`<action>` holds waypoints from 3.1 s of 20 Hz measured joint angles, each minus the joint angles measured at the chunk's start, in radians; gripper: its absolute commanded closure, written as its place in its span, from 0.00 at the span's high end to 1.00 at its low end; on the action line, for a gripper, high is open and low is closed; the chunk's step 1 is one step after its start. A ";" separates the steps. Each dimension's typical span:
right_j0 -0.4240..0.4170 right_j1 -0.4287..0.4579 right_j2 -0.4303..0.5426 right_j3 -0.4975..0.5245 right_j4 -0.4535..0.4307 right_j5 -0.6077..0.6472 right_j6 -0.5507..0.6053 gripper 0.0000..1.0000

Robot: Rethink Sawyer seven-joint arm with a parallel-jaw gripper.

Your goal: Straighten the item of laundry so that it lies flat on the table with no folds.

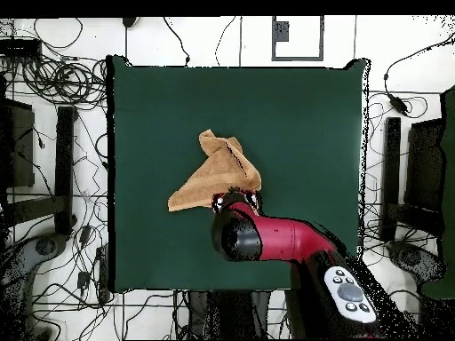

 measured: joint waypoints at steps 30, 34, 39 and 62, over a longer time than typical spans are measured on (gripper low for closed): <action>0.044 -0.041 -0.041 0.004 -0.001 0.000 0.000 1.00; 0.044 -0.041 -0.041 0.006 -0.001 0.000 0.000 1.00; 0.044 -0.041 -0.041 0.006 -0.001 0.000 0.000 1.00; 0.011 -0.039 0.028 0.006 -0.200 0.076 0.000 1.00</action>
